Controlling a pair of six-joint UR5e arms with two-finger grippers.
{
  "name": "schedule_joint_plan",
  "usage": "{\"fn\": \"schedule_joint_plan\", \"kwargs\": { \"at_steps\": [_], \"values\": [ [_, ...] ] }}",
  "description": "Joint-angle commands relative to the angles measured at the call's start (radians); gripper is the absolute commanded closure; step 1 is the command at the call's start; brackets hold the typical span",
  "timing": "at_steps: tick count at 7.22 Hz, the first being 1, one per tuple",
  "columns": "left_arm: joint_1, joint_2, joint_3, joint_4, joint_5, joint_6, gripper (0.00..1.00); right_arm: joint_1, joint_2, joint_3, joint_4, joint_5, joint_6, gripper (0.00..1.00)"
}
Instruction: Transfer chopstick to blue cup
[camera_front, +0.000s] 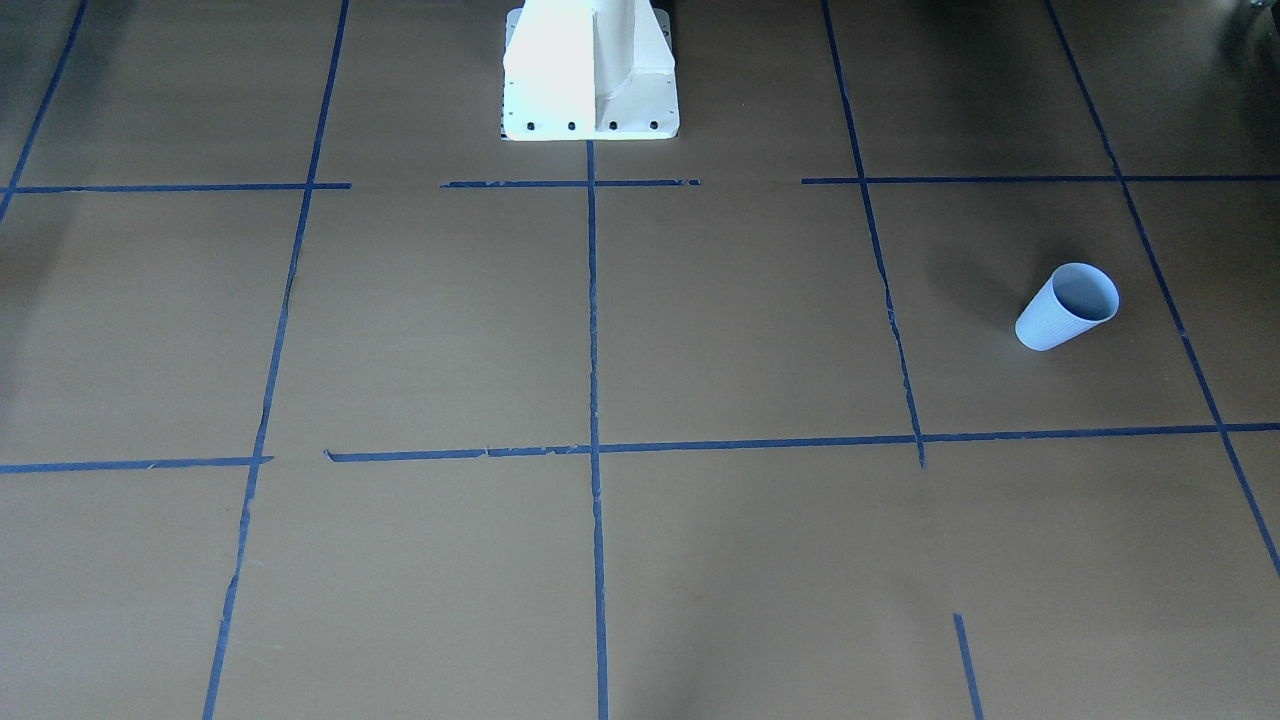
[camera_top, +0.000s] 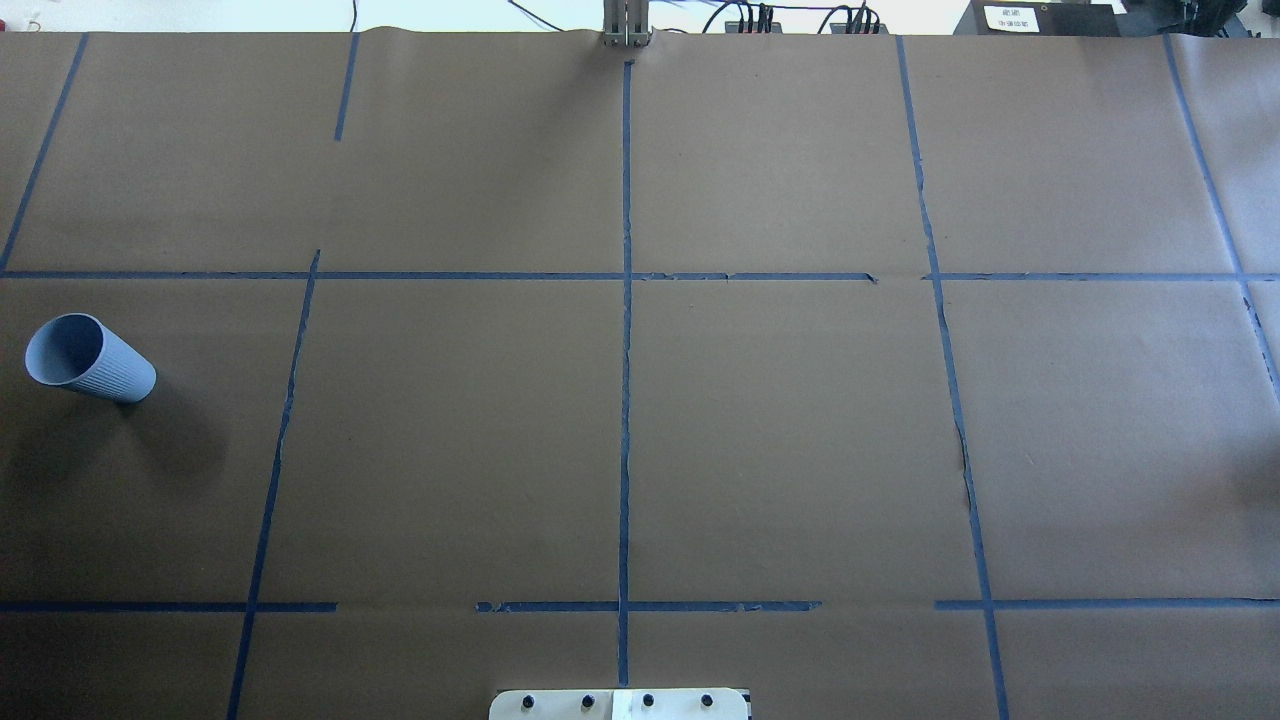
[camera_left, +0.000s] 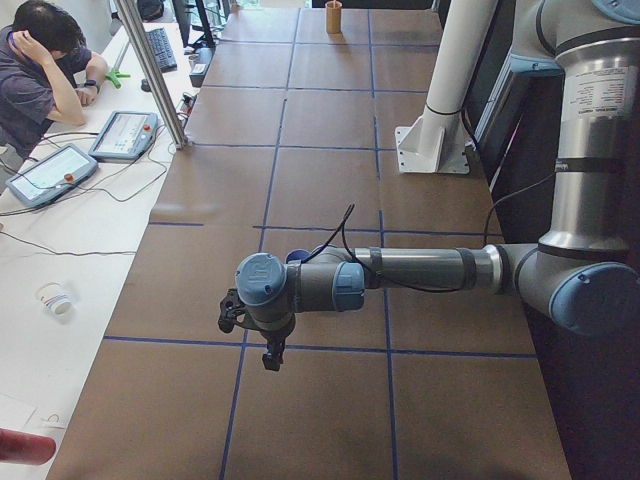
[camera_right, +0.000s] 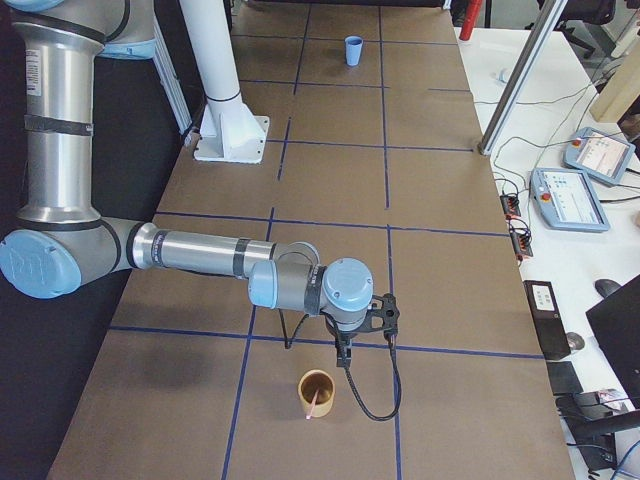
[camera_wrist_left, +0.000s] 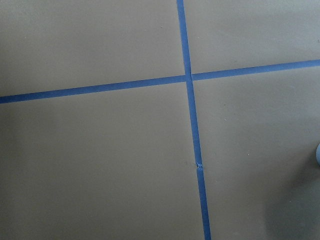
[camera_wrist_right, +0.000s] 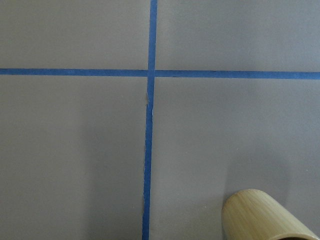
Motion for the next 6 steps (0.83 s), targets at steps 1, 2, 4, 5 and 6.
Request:
{"fn": "schedule_joint_plan", "kwargs": {
  "at_steps": [1, 2, 4, 5, 6],
  "values": [
    [0.000, 0.002, -0.001, -0.003, 0.001, 0.002, 0.00, 0.001, -0.003, 0.002, 0.000, 0.000, 0.001, 0.00],
    [0.000, 0.002, -0.001, -0.003, 0.001, 0.002, 0.00, 0.001, -0.004, 0.000, 0.000, 0.002, 0.001, 0.00],
    [-0.002, 0.003, -0.004, -0.005, 0.001, 0.002, 0.00, 0.001, -0.004, 0.005, 0.000, 0.003, 0.002, 0.00],
    [-0.002, 0.003, -0.013, -0.003, 0.000, -0.008, 0.00, 0.001, -0.004, 0.020, 0.000, 0.005, 0.002, 0.00],
    [0.000, 0.003, -0.015, -0.003, -0.002, -0.011, 0.00, 0.001, -0.004, 0.022, 0.000, 0.008, 0.002, 0.00]
  ]
}}
